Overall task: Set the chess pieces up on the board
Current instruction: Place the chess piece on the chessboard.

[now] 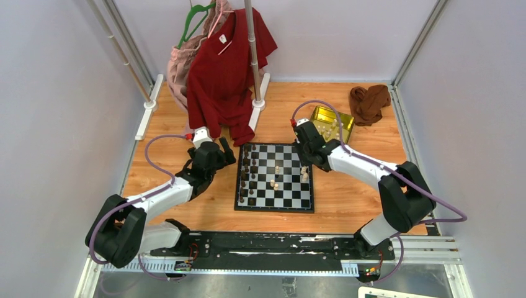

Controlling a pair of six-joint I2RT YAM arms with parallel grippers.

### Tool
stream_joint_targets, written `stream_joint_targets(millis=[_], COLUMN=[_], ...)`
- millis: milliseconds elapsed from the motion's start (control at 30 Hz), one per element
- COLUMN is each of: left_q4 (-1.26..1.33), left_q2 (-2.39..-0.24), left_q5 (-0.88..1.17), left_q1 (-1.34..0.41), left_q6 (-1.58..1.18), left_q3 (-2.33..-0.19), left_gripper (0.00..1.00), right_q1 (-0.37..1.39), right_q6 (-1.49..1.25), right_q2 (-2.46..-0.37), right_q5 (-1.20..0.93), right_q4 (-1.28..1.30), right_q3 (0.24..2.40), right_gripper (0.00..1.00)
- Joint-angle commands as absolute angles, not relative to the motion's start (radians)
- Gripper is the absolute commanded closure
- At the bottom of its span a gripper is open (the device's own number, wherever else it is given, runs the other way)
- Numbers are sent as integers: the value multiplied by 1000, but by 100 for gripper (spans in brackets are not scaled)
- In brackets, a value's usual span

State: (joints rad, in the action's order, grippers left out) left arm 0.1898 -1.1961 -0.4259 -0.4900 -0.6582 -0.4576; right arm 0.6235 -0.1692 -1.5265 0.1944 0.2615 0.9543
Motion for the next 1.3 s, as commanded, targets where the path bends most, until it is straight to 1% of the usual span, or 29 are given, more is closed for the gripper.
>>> stream_joint_targets(millis=[0,400,733,900,1067,1100,1133,1267], left_q4=[229,230,232,233,233,234,234,233], left_q2=[-1204,-1209,-1212,-1212,-1211,-1211,-1211,-1208], left_q5=[-436,-436,-437,-436,-434,-434,-433,-433], left_q1=[-482,-482,-482,-482,-482,-482,-482,-482], left_q6=[-657,-654,-650,-652,-652,-652,-652,-653], left_q3=[-442,-448,-451,-453,-451,-451,-451,-448], left_gripper=[0,0,0,0,0,0,0,0], right_q1=[604,591,582,583,583,582,582,583], right_q6=[-186,-187,-186,-185,-179,-178,-177,-170], right_q2=[-1510,-1544,-1572,-1572,-1568,-1564,-1560,-1542], right_q5=[207,186,174,173,171,171,171,170], right_q4=[250,229,221,221,224,224,226,240], right_q3=[936,936,947,951,961,965,968,989], right_gripper=[100,100,98,90,73,67,64,62])
